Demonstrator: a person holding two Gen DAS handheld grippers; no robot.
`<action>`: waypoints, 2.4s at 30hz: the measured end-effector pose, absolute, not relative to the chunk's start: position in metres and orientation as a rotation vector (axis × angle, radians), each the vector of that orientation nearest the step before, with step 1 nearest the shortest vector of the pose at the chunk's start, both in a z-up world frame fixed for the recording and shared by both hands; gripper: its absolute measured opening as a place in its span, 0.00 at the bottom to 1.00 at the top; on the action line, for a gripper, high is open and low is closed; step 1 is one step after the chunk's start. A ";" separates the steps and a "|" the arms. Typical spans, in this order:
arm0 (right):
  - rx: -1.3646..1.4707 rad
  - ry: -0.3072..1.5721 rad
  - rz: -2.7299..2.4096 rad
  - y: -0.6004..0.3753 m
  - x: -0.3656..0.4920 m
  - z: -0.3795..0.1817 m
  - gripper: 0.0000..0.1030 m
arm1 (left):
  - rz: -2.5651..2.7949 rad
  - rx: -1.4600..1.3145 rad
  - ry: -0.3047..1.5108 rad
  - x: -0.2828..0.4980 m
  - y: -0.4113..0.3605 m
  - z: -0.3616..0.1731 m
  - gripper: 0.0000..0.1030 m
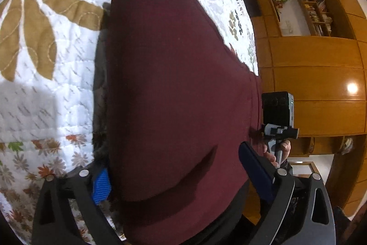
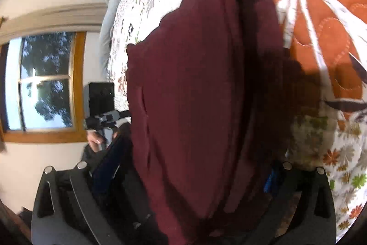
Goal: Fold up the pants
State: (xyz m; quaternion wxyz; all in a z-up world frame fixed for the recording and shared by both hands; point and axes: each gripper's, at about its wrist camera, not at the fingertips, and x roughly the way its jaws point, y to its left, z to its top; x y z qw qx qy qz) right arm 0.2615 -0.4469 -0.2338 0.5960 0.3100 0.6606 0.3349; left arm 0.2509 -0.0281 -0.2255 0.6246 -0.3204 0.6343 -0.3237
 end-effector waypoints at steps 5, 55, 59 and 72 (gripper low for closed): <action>0.742 1.540 0.768 -0.443 0.266 -0.242 0.94 | -0.718 -0.727 1.453 0.250 -0.022 -0.227 0.74; 0.563 1.526 0.708 -0.294 0.503 -0.300 0.67 | -0.550 -0.754 1.318 0.449 0.176 -0.237 0.64; 0.522 1.454 0.618 -0.321 0.499 -0.273 0.74 | -0.414 -0.671 1.240 0.439 0.202 -0.203 0.71; 0.591 1.300 0.546 -0.291 0.529 -0.261 0.60 | -0.107 -0.426 1.212 0.502 0.169 -0.201 0.83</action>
